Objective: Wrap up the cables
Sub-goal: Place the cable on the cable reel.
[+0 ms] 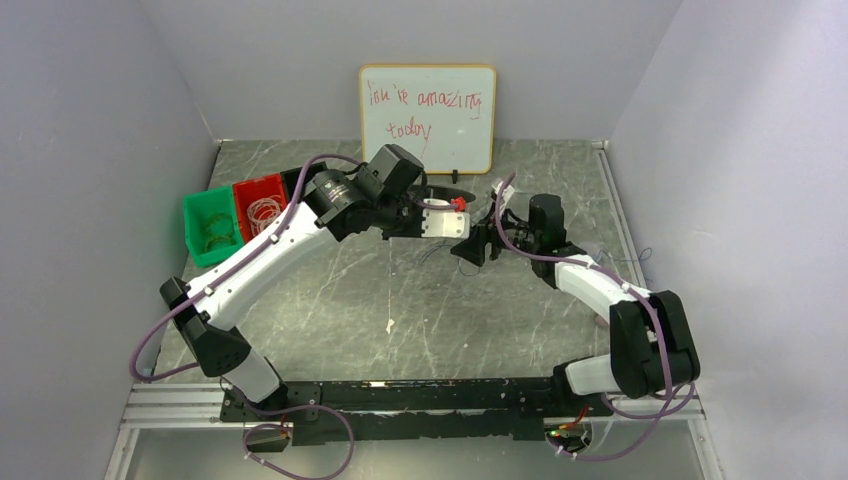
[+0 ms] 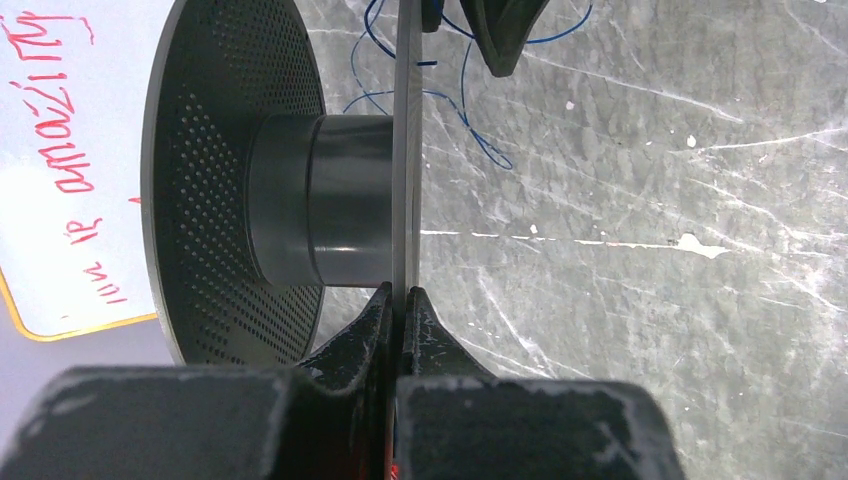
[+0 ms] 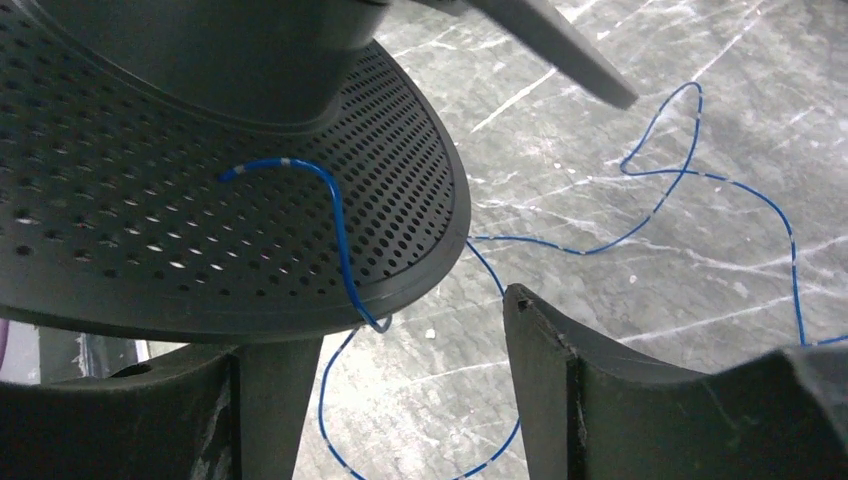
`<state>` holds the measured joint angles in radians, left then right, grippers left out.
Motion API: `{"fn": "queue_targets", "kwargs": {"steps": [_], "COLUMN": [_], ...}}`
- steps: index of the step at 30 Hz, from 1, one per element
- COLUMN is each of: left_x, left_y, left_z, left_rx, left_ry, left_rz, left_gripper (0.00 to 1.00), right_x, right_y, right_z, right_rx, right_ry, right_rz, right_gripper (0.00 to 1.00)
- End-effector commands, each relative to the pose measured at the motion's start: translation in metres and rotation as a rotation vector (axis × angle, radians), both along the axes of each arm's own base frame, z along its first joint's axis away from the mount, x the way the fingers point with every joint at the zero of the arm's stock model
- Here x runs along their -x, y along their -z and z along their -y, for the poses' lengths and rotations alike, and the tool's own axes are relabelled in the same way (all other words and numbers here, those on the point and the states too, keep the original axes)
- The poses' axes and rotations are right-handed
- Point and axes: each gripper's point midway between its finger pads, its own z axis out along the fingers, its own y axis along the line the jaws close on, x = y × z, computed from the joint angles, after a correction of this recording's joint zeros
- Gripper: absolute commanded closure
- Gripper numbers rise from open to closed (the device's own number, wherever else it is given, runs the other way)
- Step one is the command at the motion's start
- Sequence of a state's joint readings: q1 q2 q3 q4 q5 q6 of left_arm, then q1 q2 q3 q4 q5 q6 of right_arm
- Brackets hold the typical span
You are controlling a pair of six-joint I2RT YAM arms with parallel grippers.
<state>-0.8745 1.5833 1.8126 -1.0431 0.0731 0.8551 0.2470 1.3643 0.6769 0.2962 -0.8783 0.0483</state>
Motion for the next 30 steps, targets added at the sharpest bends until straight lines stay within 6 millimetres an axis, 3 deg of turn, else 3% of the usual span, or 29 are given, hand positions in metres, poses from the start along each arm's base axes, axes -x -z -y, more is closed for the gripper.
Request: {"fn": "queue_targets", "kwargs": {"steps": [1, 2, 5, 7, 22, 30], "left_x": [-0.014, -0.015, -0.015, -0.016, -0.011, 0.004], "left_y": [-0.033, -0.032, -0.031, -0.03, -0.022, -0.015], "left_z": [0.011, 0.011, 0.011, 0.01, 0.004, 0.002], "left_rx": [0.105, 0.105, 0.102, 0.099, 0.064, 0.033], "left_ry": [-0.024, -0.025, -0.026, -0.026, -0.003, 0.065], "left_rz": [0.086, 0.086, 0.085, 0.083, 0.068, 0.011], "left_gripper": [0.97, 0.98, 0.97, 0.97, 0.98, 0.97], "right_x": [-0.016, -0.016, -0.015, -0.016, -0.017, -0.012], "right_y": [-0.006, -0.005, -0.005, -0.006, -0.015, -0.023], "right_z": [0.001, 0.0, -0.002, -0.002, 0.014, 0.02], "right_rx": [0.023, 0.026, 0.039, 0.049, 0.238, 0.343], "right_ry": [0.057, 0.054, 0.037, 0.044, -0.022, -0.126], "right_rz": [0.046, 0.043, 0.047, 0.042, 0.205, 0.329], "right_gripper": [0.36, 0.38, 0.58, 0.63, 0.71, 0.71]}}
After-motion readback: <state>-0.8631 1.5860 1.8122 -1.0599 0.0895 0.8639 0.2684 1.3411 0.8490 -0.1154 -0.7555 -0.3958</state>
